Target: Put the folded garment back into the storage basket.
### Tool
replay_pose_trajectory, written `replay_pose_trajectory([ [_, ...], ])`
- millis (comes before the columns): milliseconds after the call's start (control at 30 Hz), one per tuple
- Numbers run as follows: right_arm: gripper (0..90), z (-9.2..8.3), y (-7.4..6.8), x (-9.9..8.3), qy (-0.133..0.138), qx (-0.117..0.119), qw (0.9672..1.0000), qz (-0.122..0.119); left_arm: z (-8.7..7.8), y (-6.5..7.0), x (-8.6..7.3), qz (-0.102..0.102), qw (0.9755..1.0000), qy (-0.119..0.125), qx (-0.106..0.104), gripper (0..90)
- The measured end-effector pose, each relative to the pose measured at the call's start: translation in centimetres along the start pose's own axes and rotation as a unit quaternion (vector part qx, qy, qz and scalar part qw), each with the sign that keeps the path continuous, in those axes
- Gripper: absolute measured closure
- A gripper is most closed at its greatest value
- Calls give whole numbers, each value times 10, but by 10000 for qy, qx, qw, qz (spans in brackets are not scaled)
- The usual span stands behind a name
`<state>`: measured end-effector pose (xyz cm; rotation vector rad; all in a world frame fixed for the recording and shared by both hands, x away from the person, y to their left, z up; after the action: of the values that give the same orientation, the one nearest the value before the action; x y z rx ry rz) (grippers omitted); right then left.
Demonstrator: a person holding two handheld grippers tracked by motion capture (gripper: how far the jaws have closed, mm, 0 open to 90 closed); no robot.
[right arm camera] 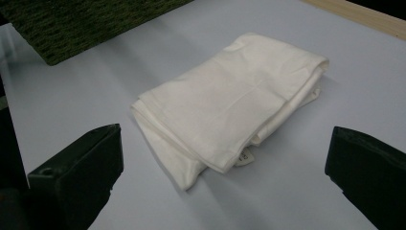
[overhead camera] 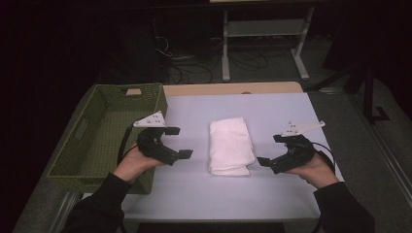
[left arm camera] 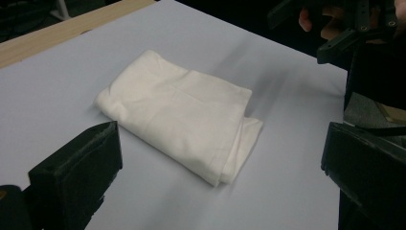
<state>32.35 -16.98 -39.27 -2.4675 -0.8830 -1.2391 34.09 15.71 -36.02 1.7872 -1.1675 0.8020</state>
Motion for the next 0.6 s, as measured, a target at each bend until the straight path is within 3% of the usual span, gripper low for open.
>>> replay_pose_trajectory([
  [600, 0, 2, 2, -7, -53, -18, 10000, -16, 34, 6, 6, 78, 9998, -144, -114, 0],
])
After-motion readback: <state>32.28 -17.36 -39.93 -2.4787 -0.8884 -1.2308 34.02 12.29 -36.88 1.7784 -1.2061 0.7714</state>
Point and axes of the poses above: each handheld gripper's, and its own axes: z roughly forward along the jaws, x roughly out of its top, y roughly to its right, the point moved 5 cm from there along z, roughly forward along the jaws, and after that the axes turned 15 degrees about -x, right-handed, at the moved point
